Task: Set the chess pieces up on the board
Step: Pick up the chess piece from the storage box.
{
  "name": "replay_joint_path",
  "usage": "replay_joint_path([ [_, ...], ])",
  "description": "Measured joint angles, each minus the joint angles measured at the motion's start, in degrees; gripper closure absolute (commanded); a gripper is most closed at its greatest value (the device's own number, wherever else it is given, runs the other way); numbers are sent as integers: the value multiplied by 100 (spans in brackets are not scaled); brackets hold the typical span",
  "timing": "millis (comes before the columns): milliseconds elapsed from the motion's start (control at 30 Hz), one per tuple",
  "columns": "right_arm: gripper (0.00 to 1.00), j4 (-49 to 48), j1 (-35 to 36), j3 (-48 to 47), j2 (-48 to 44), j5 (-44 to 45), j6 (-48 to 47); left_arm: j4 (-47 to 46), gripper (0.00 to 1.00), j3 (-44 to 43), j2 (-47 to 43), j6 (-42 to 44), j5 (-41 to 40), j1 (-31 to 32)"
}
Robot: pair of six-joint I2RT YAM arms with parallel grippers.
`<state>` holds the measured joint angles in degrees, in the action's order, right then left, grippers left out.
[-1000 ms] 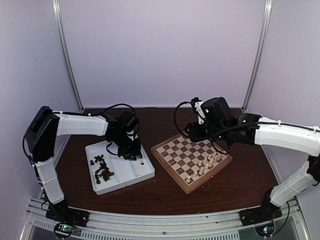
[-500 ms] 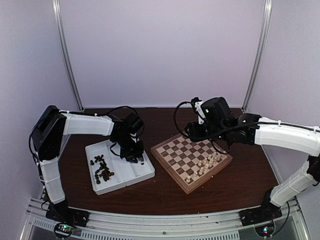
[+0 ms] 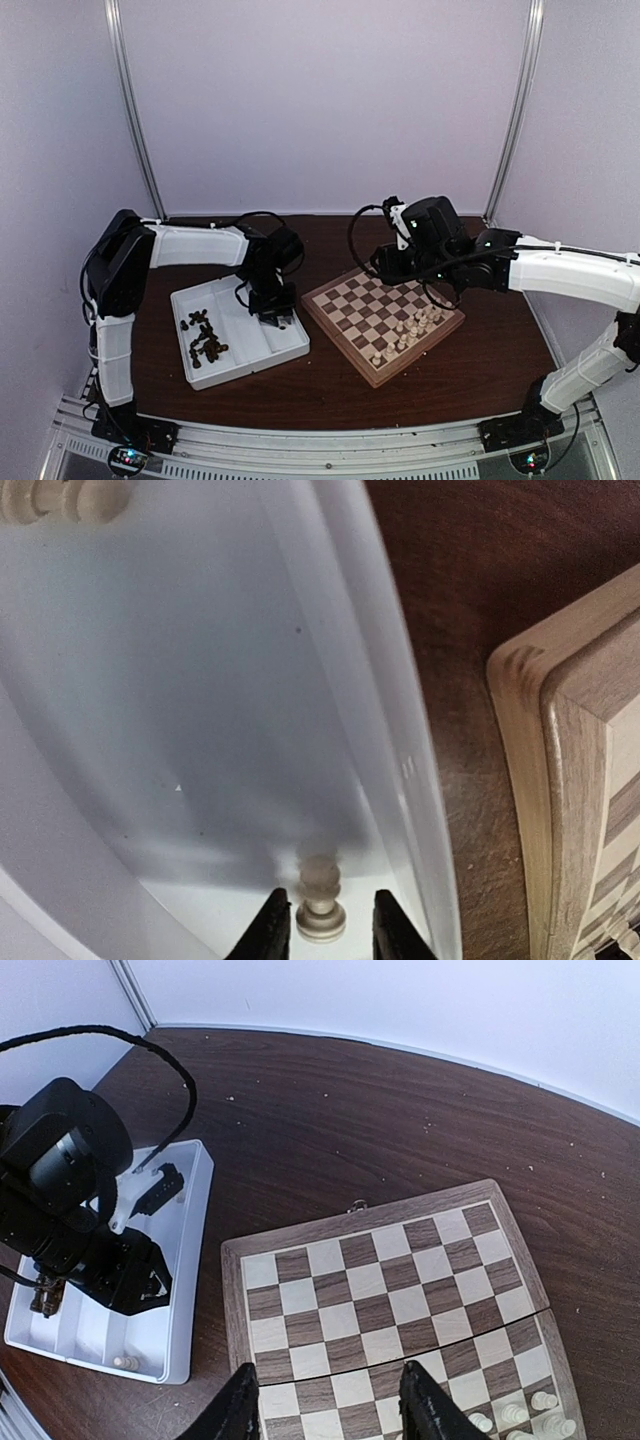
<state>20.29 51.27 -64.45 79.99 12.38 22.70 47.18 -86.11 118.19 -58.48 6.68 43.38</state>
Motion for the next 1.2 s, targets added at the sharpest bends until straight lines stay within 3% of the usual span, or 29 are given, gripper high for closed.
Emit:
replay_joint_path([
  [467,53,-72,-59,35,0,9,4,850,74,-369,179,-4,-763,195],
  [600,53,-87,-63,33,0,9,4,837,67,-372,214,46,-828,223],
  [767,53,-83,-68,33,0,9,2,798,60,-428,293,367,-874,223],
  [1200,53,-81,-90,33,0,7,11,675,59,-579,334,1731,-728,-28],
])
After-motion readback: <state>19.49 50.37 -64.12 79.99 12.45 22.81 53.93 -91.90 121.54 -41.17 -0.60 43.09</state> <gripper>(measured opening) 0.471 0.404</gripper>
